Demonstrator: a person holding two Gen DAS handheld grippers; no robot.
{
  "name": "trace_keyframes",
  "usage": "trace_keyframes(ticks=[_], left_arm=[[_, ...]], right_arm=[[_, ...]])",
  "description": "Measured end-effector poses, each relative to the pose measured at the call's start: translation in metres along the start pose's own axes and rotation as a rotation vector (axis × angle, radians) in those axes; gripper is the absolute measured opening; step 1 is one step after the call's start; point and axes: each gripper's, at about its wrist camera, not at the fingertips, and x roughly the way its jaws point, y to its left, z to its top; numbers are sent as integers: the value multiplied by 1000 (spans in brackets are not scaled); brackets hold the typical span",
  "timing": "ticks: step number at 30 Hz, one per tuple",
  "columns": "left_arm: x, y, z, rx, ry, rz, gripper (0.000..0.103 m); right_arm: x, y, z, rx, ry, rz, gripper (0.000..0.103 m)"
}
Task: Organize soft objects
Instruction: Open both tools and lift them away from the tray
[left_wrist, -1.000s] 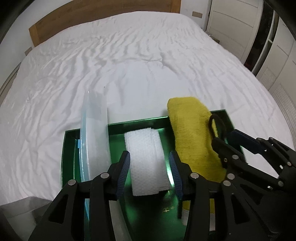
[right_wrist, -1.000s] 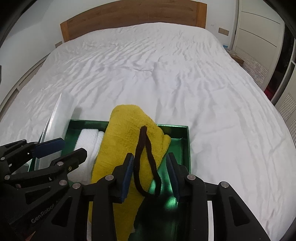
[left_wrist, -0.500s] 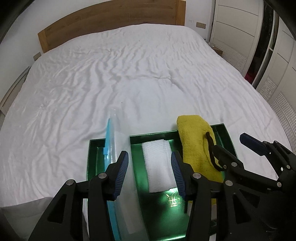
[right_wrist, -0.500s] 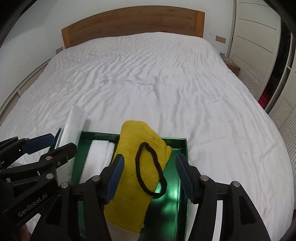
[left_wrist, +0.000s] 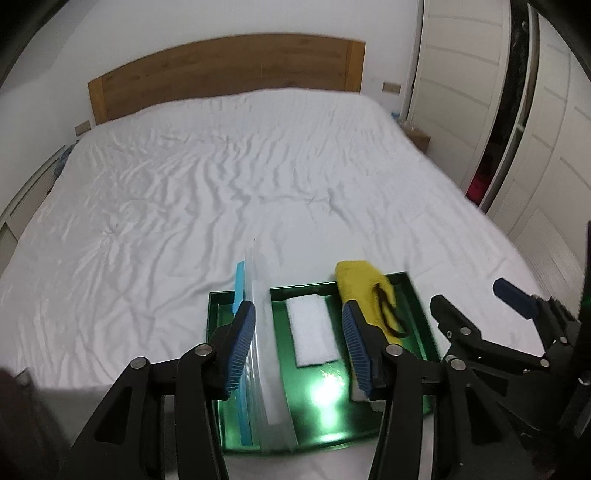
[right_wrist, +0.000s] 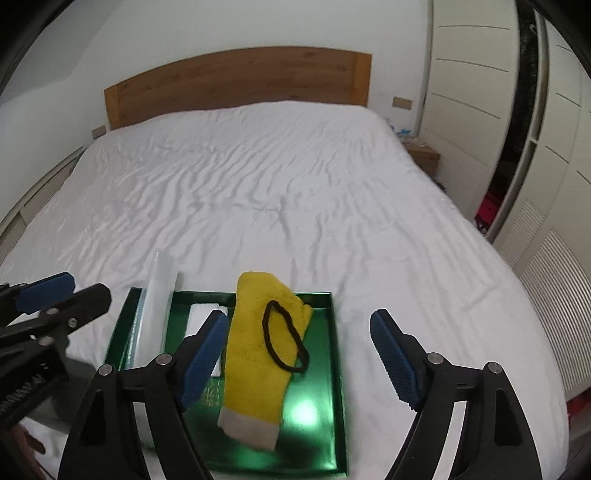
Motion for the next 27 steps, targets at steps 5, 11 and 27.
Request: trace_keyframes(ticks=[5, 11, 27], left_arm=[[-52, 10, -28, -18, -57, -70, 48], [-104, 22, -67, -14, -102, -124, 48], [-195, 124, -147, 14, -104, -108, 49]], right_arm=[[-53, -1, -21, 46, -39, -18, 86], [-115, 17, -57, 60, -84, -83, 86], [-236, 147, -138, -27, -81, 5, 86]])
